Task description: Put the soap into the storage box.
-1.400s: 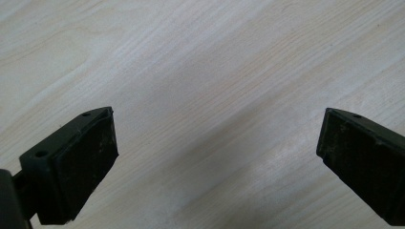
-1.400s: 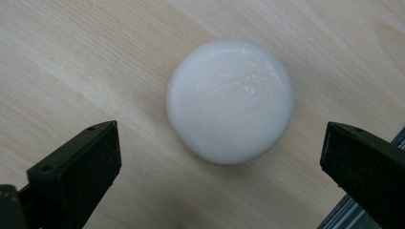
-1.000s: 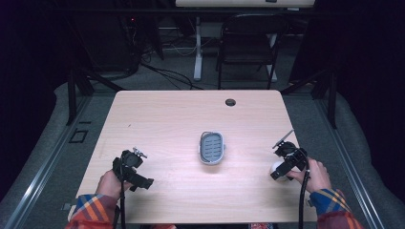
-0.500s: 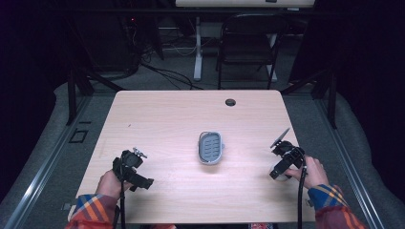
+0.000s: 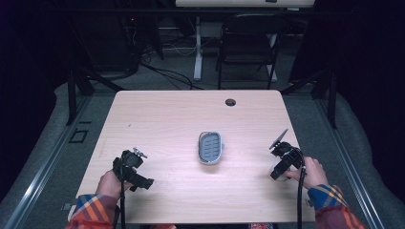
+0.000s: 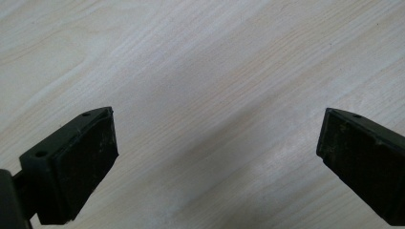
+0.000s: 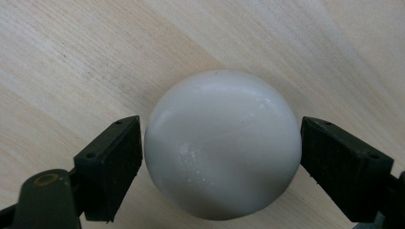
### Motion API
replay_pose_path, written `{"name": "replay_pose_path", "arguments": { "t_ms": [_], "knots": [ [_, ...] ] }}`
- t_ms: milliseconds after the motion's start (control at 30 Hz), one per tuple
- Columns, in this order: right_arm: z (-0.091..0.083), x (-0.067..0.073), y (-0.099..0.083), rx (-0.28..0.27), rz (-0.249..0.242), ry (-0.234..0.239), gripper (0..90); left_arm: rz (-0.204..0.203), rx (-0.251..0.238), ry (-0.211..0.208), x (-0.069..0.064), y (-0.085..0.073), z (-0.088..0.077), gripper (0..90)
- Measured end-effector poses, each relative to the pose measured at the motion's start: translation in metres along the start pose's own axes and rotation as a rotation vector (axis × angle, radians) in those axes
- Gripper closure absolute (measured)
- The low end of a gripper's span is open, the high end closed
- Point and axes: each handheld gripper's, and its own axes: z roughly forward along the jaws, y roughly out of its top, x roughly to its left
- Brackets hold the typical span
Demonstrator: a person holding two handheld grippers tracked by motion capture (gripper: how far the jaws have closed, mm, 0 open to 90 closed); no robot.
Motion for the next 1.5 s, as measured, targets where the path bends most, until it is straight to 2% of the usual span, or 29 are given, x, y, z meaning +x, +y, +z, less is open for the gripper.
{"name": "replay_pose_path", "arguments": {
  "t_ms": [67, 400, 700, 900, 933, 1000, 1033, 1067, 1100, 1133, 1233, 1267, 1300, 1333, 1367, 1400, 1467, 1500],
  "knots": [
    [-0.001, -0.001, 0.001, 0.021, -0.015, -0.006, 15.7, 0.0, 0.0, 0.0, 0.0, 0.0, 0.0, 0.0],
    [0.001, 0.0, 0.001, 0.017, -0.011, -0.004, 22.6, -0.001, 0.001, 0.001, 0.0, 0.0, 0.0, 0.0],
    [0.0, 0.001, 0.003, 0.027, -0.017, -0.016, 23.1, 0.0, 0.0, 0.001, 0.0, 0.0, 0.0, 0.0],
    [-0.001, 0.003, 0.003, 0.012, -0.018, -0.009, 23.2, 0.0, 0.0, 0.001, 0.0, 0.0, 0.0, 0.0],
    [0.0, 0.004, 0.002, -0.017, 0.003, -0.005, 23.2, 0.001, 0.001, 0.002, 0.0, 0.0, 0.0, 0.0],
    [-0.005, 0.003, 0.004, 0.023, -0.033, -0.017, 23.2, 0.004, 0.003, 0.002, 0.0, 0.0, 0.0, 0.0],
    [-0.005, 0.003, 0.004, 0.015, -0.026, -0.016, 23.2, 0.001, -0.001, 0.002, 0.0, 0.0, 0.0, 0.0],
    [0.001, 0.006, 0.001, -0.056, 0.028, -0.001, 23.2, 0.001, -0.001, 0.003, 0.0, 0.0, 0.0, 0.0],
    [0.001, 0.006, 0.001, -0.056, 0.028, -0.001, 23.2, 0.001, -0.001, 0.003, 0.0, 0.0, 0.0, 0.0],
    [-0.002, 0.005, 0.002, -0.017, 0.0, -0.015, 23.2, 0.004, 0.003, 0.002, 0.0, 0.0, 0.0, 0.0],
    [-0.005, 0.005, 0.003, -0.004, -0.016, -0.022, 23.2, 0.005, 0.004, 0.002, 0.0, 0.0, 0.0, 0.0],
    [-0.002, 0.007, 0.001, -0.043, 0.01, -0.01, 23.2, 0.004, 0.003, 0.002, 0.0, 0.0, 0.0, 0.0],
    [-0.002, 0.007, 0.001, -0.043, 0.01, -0.01, 23.2, 0.004, 0.003, 0.002, 0.0, 0.0, 0.0, 0.0],
    [-0.007, 0.006, 0.004, 0.005, -0.029, -0.026, 23.2, 0.005, 0.004, 0.002, 0.0, 0.0, 0.0, 0.0],
    [-0.007, 0.006, 0.004, 0.005, -0.029, -0.026, 23.2, 0.005, 0.004, 0.002, 0.0, 0.0, 0.0, 0.0],
    [-0.004, 0.007, 0.003, -0.027, -0.01, -0.023, 23.2, 0.004, 0.003, 0.002, 0.0, 0.0, 0.0, 0.0],
    [-0.009, 0.007, 0.005, 0.019, -0.048, -0.028, 23.2, 0.005, 0.003, 0.002, 0.0, 0.0, 0.0, 0.0],
    [-0.009, 0.007, 0.005, 0.019, -0.048, -0.028, 23.2, 0.005, 0.003, 0.002, 0.0, 0.0, 0.0, 0.0]
  ]
}}
